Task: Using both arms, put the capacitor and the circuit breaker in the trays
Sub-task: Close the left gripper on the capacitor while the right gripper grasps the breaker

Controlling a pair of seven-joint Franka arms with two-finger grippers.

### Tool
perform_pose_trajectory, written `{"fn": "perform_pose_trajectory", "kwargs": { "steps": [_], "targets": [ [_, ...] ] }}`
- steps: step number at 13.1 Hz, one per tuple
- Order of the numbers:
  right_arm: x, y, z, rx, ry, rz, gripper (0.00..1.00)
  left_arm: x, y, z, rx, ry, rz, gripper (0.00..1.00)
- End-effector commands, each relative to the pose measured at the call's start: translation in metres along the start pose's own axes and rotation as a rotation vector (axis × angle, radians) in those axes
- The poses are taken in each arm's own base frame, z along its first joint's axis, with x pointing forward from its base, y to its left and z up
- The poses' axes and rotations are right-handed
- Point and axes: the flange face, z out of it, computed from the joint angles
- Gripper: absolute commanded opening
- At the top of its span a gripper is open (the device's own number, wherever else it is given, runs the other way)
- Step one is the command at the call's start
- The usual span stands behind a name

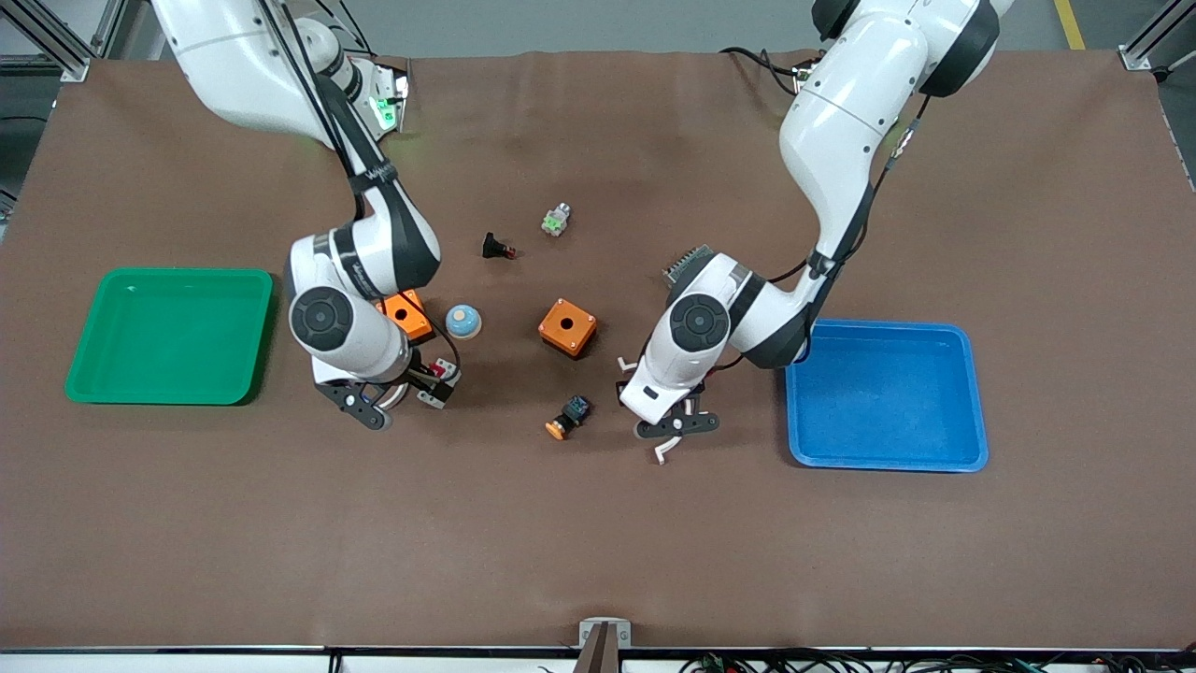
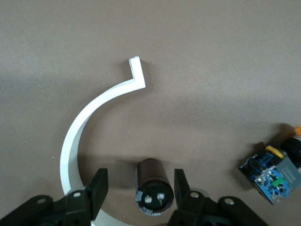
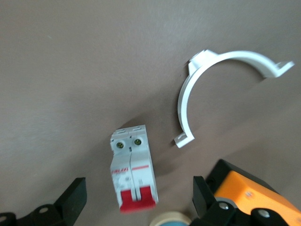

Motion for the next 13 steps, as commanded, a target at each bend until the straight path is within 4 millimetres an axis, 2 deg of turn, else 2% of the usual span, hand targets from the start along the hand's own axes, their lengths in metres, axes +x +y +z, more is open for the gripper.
{"fn": "perform_pose_trajectory", "kwargs": {
  "steps": [1, 2, 3, 4, 5, 7, 8, 9, 10, 11, 12, 13],
  "targets": [
    [-0.008, -0.011, 0.029, -0.003, -0.008, 0.007, 0.96, 0.0, 0.007, 0.006, 0.002, 0.018, -0.015, 0.64],
    [-0.01, -0.012, 0.039, -0.007, -0.007, 0.003, 0.89, -0.007, 0.014, 0.007, 0.002, 0.016, -0.014, 0.64],
    [-0.016, -0.015, 0.044, -0.014, -0.009, -0.015, 0.74, -0.008, 0.014, 0.009, 0.005, 0.014, -0.013, 0.63],
    [-0.017, -0.016, 0.045, -0.015, -0.011, -0.021, 0.52, -0.009, 0.014, 0.01, 0.006, 0.012, -0.011, 0.62],
    [-0.016, -0.016, 0.044, -0.017, -0.013, -0.021, 0.36, -0.009, 0.013, 0.013, 0.009, 0.008, -0.012, 0.59],
    [-0.016, -0.017, 0.039, -0.013, -0.011, -0.02, 0.14, -0.008, 0.011, 0.014, 0.01, 0.008, -0.01, 0.49],
    [-0.016, -0.017, 0.033, -0.008, -0.008, -0.024, 0.09, -0.006, 0.009, 0.014, 0.01, 0.008, -0.01, 0.45],
    [-0.012, -0.016, 0.022, 0.001, -0.004, -0.04, 0.05, -0.006, 0.008, 0.015, 0.011, 0.007, -0.013, 0.34],
    [-0.007, -0.007, -0.002, -0.007, -0.019, -0.07, 0.03, -0.006, 0.008, 0.014, 0.01, 0.008, -0.017, 0.2],
    [-0.001, 0.005, -0.018, -0.031, -0.038, -0.086, 0.03, -0.004, 0.009, 0.008, 0.006, 0.015, -0.015, 0.04],
    [0.009, 0.021, -0.046, -0.035, -0.037, -0.084, 0.03, 0.0, 0.008, 0.0, 0.004, 0.024, -0.019, 0.0],
    [0.015, 0.034, -0.065, -0.066, -0.03, -0.118, 0.03, 0.012, 0.0, -0.019, 0.002, 0.047, -0.03, 0.0]
  ]
}}
